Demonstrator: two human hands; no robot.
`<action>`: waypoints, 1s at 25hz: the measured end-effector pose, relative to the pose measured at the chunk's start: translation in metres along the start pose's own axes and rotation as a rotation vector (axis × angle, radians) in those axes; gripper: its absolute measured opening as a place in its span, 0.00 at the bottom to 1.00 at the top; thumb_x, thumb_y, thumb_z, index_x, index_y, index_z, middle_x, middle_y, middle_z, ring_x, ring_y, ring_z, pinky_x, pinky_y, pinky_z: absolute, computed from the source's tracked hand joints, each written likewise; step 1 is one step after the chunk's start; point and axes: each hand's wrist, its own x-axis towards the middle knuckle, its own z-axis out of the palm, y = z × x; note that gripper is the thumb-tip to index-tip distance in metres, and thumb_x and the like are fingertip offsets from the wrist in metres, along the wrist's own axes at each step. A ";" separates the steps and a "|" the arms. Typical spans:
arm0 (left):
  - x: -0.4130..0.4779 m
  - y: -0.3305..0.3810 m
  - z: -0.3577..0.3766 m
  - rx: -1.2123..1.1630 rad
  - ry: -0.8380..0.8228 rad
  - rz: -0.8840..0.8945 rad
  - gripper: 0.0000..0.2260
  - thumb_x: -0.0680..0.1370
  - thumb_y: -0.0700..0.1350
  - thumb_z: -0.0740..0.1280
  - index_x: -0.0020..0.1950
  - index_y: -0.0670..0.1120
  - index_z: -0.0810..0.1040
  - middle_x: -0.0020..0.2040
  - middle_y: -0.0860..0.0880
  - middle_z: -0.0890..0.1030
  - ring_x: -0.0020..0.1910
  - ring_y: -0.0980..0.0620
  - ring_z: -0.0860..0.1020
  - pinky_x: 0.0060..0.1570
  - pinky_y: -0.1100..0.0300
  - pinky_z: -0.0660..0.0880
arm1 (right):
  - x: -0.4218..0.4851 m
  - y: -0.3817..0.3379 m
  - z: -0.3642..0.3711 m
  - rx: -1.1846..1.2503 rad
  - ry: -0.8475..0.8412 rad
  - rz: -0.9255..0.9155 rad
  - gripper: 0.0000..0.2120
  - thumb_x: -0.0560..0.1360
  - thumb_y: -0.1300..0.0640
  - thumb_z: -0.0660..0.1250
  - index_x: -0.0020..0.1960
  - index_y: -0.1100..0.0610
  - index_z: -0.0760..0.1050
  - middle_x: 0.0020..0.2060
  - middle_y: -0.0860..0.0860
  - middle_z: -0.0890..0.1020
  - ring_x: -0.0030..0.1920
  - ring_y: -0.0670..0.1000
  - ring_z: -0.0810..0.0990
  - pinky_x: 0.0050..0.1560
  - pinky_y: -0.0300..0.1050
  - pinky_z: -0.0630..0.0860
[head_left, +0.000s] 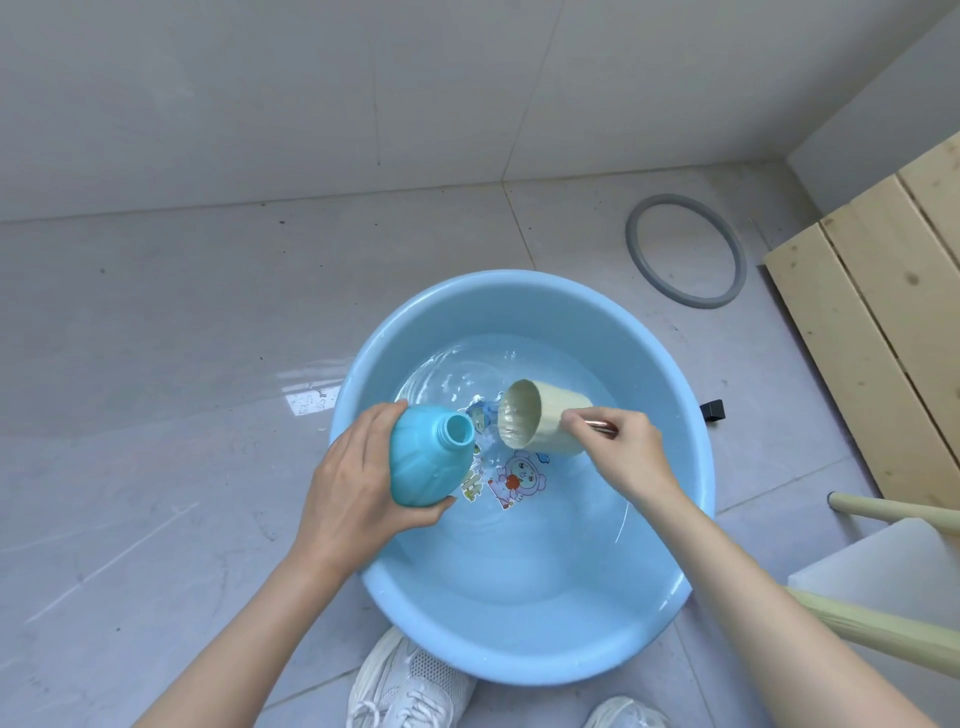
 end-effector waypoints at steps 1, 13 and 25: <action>0.000 0.000 0.001 0.001 0.002 -0.001 0.42 0.59 0.61 0.75 0.65 0.41 0.68 0.59 0.42 0.77 0.58 0.49 0.72 0.54 0.60 0.67 | -0.005 -0.001 -0.008 0.069 0.001 0.018 0.05 0.74 0.50 0.69 0.44 0.49 0.83 0.39 0.43 0.82 0.42 0.44 0.79 0.38 0.30 0.71; -0.001 0.001 0.000 -0.002 0.017 0.005 0.45 0.55 0.57 0.81 0.65 0.38 0.70 0.58 0.43 0.78 0.55 0.49 0.73 0.53 0.61 0.67 | -0.088 -0.039 -0.076 0.641 -0.052 -0.081 0.24 0.58 0.40 0.76 0.44 0.58 0.85 0.51 0.55 0.85 0.50 0.56 0.84 0.50 0.42 0.80; -0.002 0.002 -0.002 -0.047 0.018 -0.011 0.43 0.55 0.57 0.79 0.64 0.39 0.72 0.59 0.43 0.78 0.56 0.50 0.71 0.54 0.61 0.66 | -0.110 -0.054 -0.043 0.435 -0.004 -0.183 0.13 0.67 0.48 0.71 0.47 0.53 0.84 0.45 0.48 0.86 0.48 0.52 0.84 0.47 0.32 0.77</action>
